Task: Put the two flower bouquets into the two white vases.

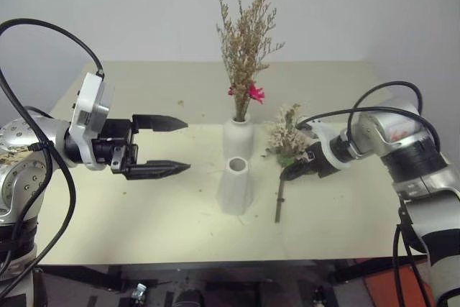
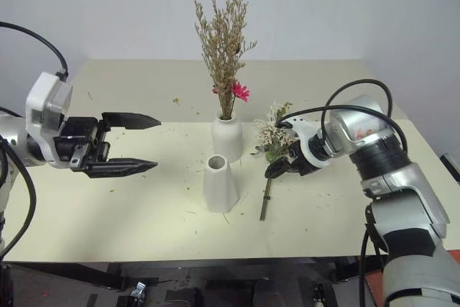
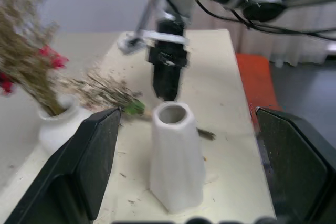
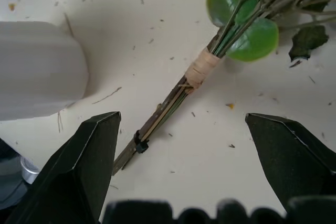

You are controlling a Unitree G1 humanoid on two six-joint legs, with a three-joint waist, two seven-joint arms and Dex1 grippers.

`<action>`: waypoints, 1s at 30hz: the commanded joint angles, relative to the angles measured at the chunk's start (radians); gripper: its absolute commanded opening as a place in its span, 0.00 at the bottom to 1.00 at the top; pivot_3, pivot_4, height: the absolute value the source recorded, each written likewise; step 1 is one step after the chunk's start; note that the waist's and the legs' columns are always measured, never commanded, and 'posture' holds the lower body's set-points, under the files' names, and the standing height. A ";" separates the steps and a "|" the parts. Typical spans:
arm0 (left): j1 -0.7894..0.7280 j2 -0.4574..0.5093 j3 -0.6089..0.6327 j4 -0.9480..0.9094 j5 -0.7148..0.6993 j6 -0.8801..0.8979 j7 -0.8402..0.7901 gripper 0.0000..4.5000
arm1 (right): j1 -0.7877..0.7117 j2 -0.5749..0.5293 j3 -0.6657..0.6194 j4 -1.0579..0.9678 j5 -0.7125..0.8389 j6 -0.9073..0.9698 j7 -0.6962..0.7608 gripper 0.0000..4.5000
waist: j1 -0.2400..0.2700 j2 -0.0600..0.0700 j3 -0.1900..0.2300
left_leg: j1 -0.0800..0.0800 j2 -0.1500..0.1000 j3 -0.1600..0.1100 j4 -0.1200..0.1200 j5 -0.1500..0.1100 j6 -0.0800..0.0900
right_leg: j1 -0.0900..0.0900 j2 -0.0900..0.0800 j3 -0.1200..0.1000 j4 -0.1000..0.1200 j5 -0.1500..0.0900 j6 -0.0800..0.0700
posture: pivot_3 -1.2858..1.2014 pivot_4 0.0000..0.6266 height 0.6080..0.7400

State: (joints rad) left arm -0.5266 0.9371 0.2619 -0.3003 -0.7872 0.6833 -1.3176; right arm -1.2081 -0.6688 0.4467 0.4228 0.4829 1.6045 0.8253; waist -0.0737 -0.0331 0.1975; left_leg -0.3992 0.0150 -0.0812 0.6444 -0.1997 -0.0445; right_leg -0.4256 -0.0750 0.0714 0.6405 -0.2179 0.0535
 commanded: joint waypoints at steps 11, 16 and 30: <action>0.121 0.051 0.092 -0.086 -0.036 -0.059 -0.016 1.00 | -0.065 0.192 -0.086 0.216 -0.100 -0.018 -0.167 0.80 | 0.002 0.000 0.000 | -0.002 0.000 0.000 0.000 0.000 0.000 | -0.003 0.000 0.000 0.001 0.001 -0.002 | 0.52 0.24 1.00; 0.132 0.057 0.102 -0.092 -0.046 -0.057 -0.010 1.00 | -0.065 0.189 -0.139 0.232 -0.128 -0.023 -0.205 0.43 | 0.003 0.000 0.000 | -0.002 0.000 0.000 0.000 0.000 0.000 | -0.003 0.000 0.000 0.001 0.001 -0.002 | 0.52 0.24 1.00; 0.067 0.044 0.038 0.008 -0.030 -0.104 -0.026 1.00 | 0.055 0.109 -0.519 0.081 -0.161 -0.162 -0.371 0.05 | 0.004 0.000 0.000 | -0.003 0.000 0.000 -0.001 0.000 0.000 | -0.002 0.000 0.000 0.000 0.001 -0.001 | 0.52 0.24 1.00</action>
State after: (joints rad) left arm -0.4391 0.9765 0.2962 -0.3049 -0.8200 0.6063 -1.3312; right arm -1.1583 -0.5336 0.0301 0.5746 0.3318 1.5259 0.4982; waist -0.0695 -0.0330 0.1976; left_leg -0.4017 0.0150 -0.0813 0.6439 -0.1998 -0.0443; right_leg -0.4279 -0.0748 0.0713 0.6410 -0.2172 0.0524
